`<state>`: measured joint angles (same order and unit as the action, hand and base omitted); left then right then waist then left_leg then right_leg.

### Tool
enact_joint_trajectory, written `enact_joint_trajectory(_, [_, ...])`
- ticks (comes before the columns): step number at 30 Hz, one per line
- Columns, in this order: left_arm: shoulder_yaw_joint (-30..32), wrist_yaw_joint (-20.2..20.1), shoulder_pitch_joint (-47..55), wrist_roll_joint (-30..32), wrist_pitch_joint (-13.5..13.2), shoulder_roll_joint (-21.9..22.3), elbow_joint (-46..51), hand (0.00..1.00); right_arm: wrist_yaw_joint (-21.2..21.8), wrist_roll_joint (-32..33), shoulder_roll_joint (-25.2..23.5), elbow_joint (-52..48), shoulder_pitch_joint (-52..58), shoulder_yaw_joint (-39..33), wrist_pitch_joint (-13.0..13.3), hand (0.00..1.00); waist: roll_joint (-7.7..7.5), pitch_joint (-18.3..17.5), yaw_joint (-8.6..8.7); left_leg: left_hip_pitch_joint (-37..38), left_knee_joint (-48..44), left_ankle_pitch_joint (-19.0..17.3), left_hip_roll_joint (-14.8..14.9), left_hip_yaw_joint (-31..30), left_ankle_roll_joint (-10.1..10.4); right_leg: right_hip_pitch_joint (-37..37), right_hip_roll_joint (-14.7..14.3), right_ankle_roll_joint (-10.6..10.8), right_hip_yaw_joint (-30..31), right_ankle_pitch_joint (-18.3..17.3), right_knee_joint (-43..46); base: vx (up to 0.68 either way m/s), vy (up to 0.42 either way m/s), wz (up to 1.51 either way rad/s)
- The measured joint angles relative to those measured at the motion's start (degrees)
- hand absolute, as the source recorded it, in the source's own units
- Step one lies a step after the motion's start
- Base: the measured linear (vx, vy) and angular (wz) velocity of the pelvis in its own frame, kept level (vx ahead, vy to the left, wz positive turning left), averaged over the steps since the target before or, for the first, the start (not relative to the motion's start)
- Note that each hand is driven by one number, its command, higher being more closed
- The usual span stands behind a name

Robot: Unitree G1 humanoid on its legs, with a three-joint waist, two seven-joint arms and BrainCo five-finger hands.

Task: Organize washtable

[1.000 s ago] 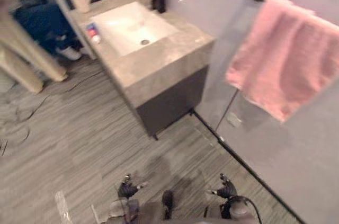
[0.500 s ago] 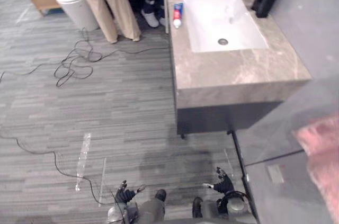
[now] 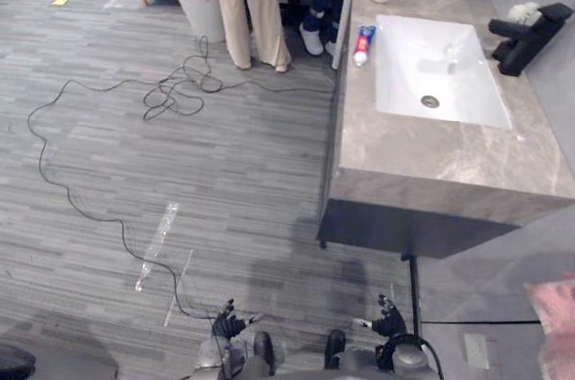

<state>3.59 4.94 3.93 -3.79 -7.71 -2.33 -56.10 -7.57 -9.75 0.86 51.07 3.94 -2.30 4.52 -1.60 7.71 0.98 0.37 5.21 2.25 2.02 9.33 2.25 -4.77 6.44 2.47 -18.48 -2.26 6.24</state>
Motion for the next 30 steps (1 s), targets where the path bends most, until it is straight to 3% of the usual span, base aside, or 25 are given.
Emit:
enact_joint_trajectory(6, [-0.1, 0.1, 1.8, -0.1, 0.0, -2.4, -1.8, 0.0, 0.1, -2.2, -0.5, 2.8, -2.0, 2.8, 0.0, 0.0, -0.49, 0.0, -0.4, 0.2, 0.6, 0.9, -1.8, -1.5, -1.3, 1.4, 1.1, 0.9, -0.5, 1.2, -0.6, -0.08, 0.074, 0.12])
enact_joint_trajectory(10, [1.6, 0.1, 1.7, -0.1, -0.3, -2.3, -1.8, 0.0, 0.3, -2.7, -0.6, 4.8, -2.9, 4.1, -0.1, 0.0, -1.36, 0.0, -1.78, 0.2, 0.6, 1.2, -3.0, -2.8, -1.7, 1.8, 1.7, 1.8, -0.4, 0.5, -0.5, -0.07, 0.062, 0.13])
enact_joint_trajectory(13, [2.1, 0.0, 1.6, -0.1, -0.3, -2.4, -1.5, 0.0, 0.3, -2.9, -0.5, 6.5, -3.3, 4.0, -0.2, 0.0, -1.93, 0.1, -1.76, -0.5, 0.5, 1.2, -4.1, -6.0, -2.5, 2.7, 2.5, 4.6, -0.6, -1.6, -0.2, -0.02, 0.064, 0.68])
enact_joint_trajectory(14, [2.8, 0.0, 1.6, -0.1, -0.3, -2.3, -1.0, 0.0, 0.3, -3.2, -0.1, 6.7, -3.2, 3.8, -0.5, 0.0, -2.35, 0.3, -1.81, -1.7, -1.6, 0.3, -5.0, -7.9, -3.7, 2.7, 3.4, 7.4, -1.3, -4.0, 1.4, 0.09, 0.118, 1.43])
enact_joint_trajectory(15, [3.6, 0.0, 1.6, -0.2, -0.2, -2.4, 0.4, 0.0, 0.3, -3.4, 0.2, 6.6, -3.2, 3.2, -0.7, 0.0, -2.67, 0.7, -1.96, -5.1, -9.4, -2.4, -6.2, -9.3, -5.4, 2.9, 4.5, 10.0, -1.5, -6.7, 4.2, 0.09, 0.087, 1.25])
enact_joint_trajectory(16, [3.8, 0.1, 1.7, -0.2, -0.2, -2.5, 0.6, 0.0, 0.3, -3.4, 0.2, 6.6, -3.1, 3.1, -0.7, 0.0, -2.96, 0.9, -2.02, -5.6, -10.7, -3.2, -6.5, -9.6, -5.6, 3.0, 4.8, 10.3, -1.4, -7.0, 4.8, 0.1, 0.113, 1.13])
enact_joint_trajectory(17, [4.1, 0.1, 1.7, -0.3, -0.3, -2.5, 1.3, 0.0, 0.3, -3.9, 0.1, 6.4, -2.3, 2.6, -0.8, 0.0, -3.62, 1.3, -2.42, -6.9, -15.8, -6.8, -7.6, -11.0, -6.8, 3.7, 6.4, 12.3, -1.5, -7.7, 8.5, 0.08, 0.083, 0.67])
enact_joint_trajectory(18, [4.3, 0.2, 1.2, -0.3, -0.4, -2.1, 1.7, 0.0, 0.4, -4.0, 0.1, 5.4, -1.8, 1.5, -0.9, 0.0, -3.74, 2.1, -3.21, -6.8, -19.5, -9.7, -8.7, -12.1, -8.9, 1.2, 7.4, 10.2, 2.5, -7.5, 18.3, 0.09, 0.122, 0.64])
enact_joint_trajectory(19, [4.4, 0.2, 1.0, -0.1, -0.3, -1.9, 1.8, 0.0, 0.4, -3.8, -0.1, 4.5, -1.7, 1.4, -0.9, 0.0, -2.94, 2.7, -3.25, -6.3, -20.9, -10.7, -8.6, -12.6, -9.2, -1.5, 7.2, 9.3, 5.8, -7.6, 23.8, 0.08, 0.141, 0.42])
enact_joint_trajectory(20, [5.0, 0.2, 1.0, -0.1, -0.3, -1.8, 1.5, 0.0, 0.4, -3.9, -0.6, 2.6, -1.4, 1.1, -0.6, 0.0, -1.97, 3.1, -2.95, -6.0, -22.7, -12.3, -8.0, -13.7, -10.1, -5.0, 4.0, 8.6, 11.6, -10.5, 29.9, 0.16, 0.187, 0.34])
enact_joint_trajectory(21, [5.4, 0.3, 1.0, -0.1, -0.3, -1.8, 1.6, 0.0, 0.5, -3.9, -1.3, 1.8, -1.0, 1.1, -0.4, 0.0, -2.75, 2.9, -3.28, -4.9, -22.1, -12.7, -7.7, -14.4, -10.5, -7.9, 1.3, 6.9, 13.2, -12.1, 31.6, 0.19, 0.164, 0.32])
enact_joint_trajectory(24, [5.2, 0.0, 0.0, 0.0, 0.0, -1.9, 1.5, 0.0, 0.4, -3.9, -1.7, 1.4, 0.1, 0.2, 0.0, 0.0, -4.0, 2.6, -2.85, -3.4, -19.3, -12.7, -9.4, -18.0, -10.1, -11.6, -3.5, 4.8, 15.1, -13.7, 27.8, 0.19, 0.074, 0.6])
enact_joint_trajectory(26, [4.9, 0.1, -0.3, 0.0, -0.1, -0.8, 1.5, 0.0, 0.4, -2.1, -2.0, 0.5, 0.7, -2.6, 0.2, 0.0, -4.16, 1.9, -1.12, -1.2, -17.6, -13.5, -11.4, -20.9, -8.9, -11.6, -4.5, 2.4, 15.6, -13.5, 24.1, 0.34, 0.01, 1.28])
enact_joint_trajectory(27, [4.7, 0.1, -0.4, 0.1, -0.1, -0.5, 1.6, 0.0, 0.4, -1.9, -2.2, 0.5, 1.0, -3.3, 0.1, 0.0, -4.19, 1.6, -0.84, -1.0, -17.9, -13.8, -11.6, -20.7, -8.6, -11.4, -4.5, 2.1, 15.1, -13.4, 23.5, 0.42, -0.004, 1.2])
enact_joint_trajectory(28, [4.8, 0.1, -0.4, 0.1, -0.1, -0.2, 1.5, 0.0, 0.5, -1.9, -2.4, 0.8, 1.2, -3.5, -0.5, 0.0, -3.9, 0.8, -1.14, -0.4, -19.6, -15.6, -12.2, -21.6, -8.2, -10.9, -5.3, -0.1, 14.4, -12.2, 22.6, 0.47, -0.01, 0.85])
enact_joint_trajectory(29, [5.2, 0.1, -0.5, 0.2, 0.0, 0.3, 1.4, 0.0, 0.6, -2.1, -2.4, 0.2, 1.2, -3.4, -0.8, 0.0, -3.57, 0.5, -0.79, -0.5, -24.5, -18.1, -12.1, -21.9, -4.4, -8.9, -7.0, -3.1, 14.3, -10.3, 19.1, 0.47, -0.005, 0.72])
enact_joint_trajectory(30, [5.7, 0.1, -0.5, 0.2, 0.0, 0.7, 1.5, 0.0, 0.8, -2.1, -2.4, 0.0, 1.2, -3.4, -0.9, 0.0, -3.42, 0.4, -0.45, -1.7, -29.2, -19.0, -12.1, -20.6, -2.9, -7.9, -8.0, -4.3, 14.2, -8.6, 16.5, 0.42, -0.04, 0.6])
